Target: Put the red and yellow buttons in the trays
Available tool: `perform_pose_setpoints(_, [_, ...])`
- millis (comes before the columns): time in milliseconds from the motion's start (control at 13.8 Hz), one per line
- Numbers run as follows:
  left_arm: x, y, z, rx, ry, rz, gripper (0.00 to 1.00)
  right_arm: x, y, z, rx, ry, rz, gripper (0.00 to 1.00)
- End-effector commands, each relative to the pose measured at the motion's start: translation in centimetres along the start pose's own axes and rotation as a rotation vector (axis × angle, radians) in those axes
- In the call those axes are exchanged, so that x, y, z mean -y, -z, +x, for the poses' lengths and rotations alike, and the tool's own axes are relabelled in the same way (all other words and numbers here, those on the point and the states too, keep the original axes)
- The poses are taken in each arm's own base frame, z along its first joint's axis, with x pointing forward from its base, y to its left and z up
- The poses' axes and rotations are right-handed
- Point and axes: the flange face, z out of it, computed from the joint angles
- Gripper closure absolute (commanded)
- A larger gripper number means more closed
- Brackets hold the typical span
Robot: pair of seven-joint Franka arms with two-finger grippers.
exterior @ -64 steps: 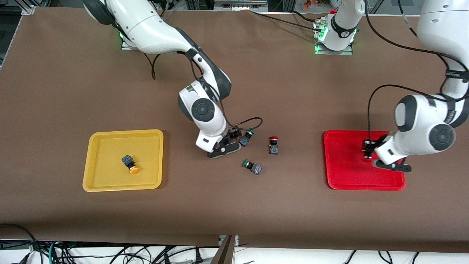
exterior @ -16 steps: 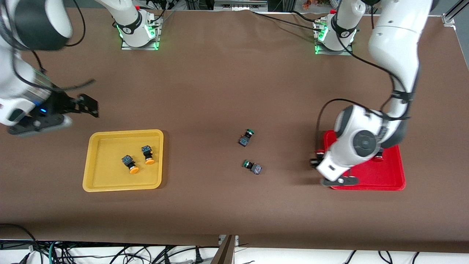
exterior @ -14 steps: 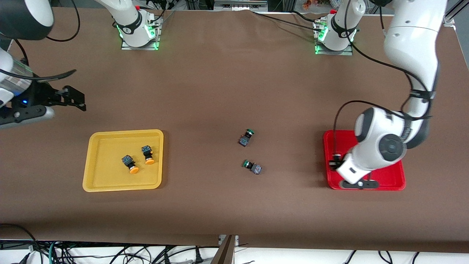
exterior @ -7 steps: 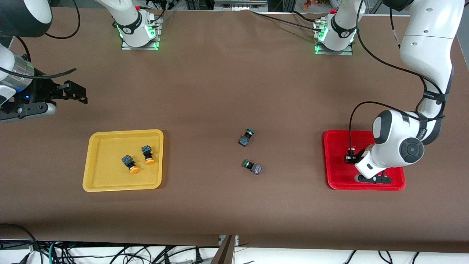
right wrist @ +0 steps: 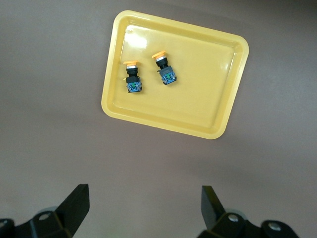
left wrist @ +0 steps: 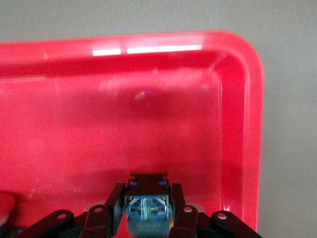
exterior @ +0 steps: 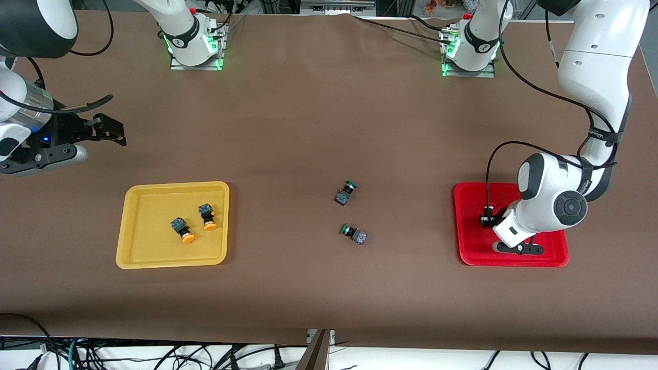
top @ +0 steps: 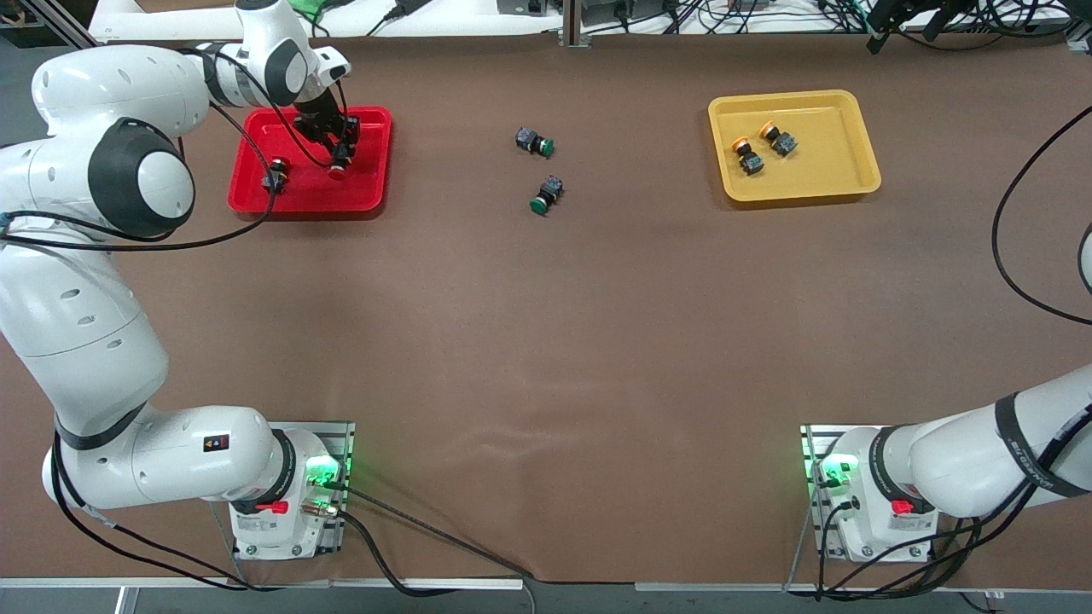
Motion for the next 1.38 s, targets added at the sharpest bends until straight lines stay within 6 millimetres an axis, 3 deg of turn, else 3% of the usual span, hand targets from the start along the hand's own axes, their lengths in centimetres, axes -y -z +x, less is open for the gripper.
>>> perform_pose_setpoints(0, [0.0,3.6,0.0,-0.052,-0.007,0.007,0.0,0.1,0.1,-0.1,-0.017,0.03,0.037,0.0])
perform_pose_setpoints(145, [-1.6,10.1,-0.6,-0.085,-0.017,0.01,0.0,-0.1,0.1,-0.1,-0.02,0.06,0.048,0.0])
perform_pose_setpoints(217, [-2.7,14.7,-1.6,-0.113,-0.021,0.016,0.0,-0.3,0.2,-0.1,-0.02,0.057,0.04,0.0])
perform_pose_setpoints(362, [-2.5,22.4,-4.4,-0.113,-0.007,0.059,0.0,0.5,0.2,0.1,-0.014,0.047,0.032,0.0])
perform_pose_setpoints(580, [-1.5,29.6,-8.6,-0.09,0.058,0.003,0.0,0.5,0.3,0.1,-0.007,-0.001,0.018,0.0])
perform_pose_setpoints(797, [-0.6,33.9,-12.2,-0.023,0.1,-0.052,0.0,0.7,0.3,0.1,-0.001,-0.017,-0.007,0.0])
perform_pose_setpoints(942, [-1.2,35.3,-13.6,0.025,0.152,-0.04,0.0,0.4,0.5,0.0,0.0,-0.02,-0.035,0.0])
perform_pose_setpoints(1159, [-1.3,35.9,-13.4,0.03,0.16,-0.034,0.0,0.3,0.7,-0.1,-0.003,-0.009,-0.044,0.0])
perform_pose_setpoints(1304, [-0.5,35.6,-12.9,0.032,0.171,-0.037,0.0,-0.3,2.3,0.0,-0.035,-0.016,-0.044,0.0])
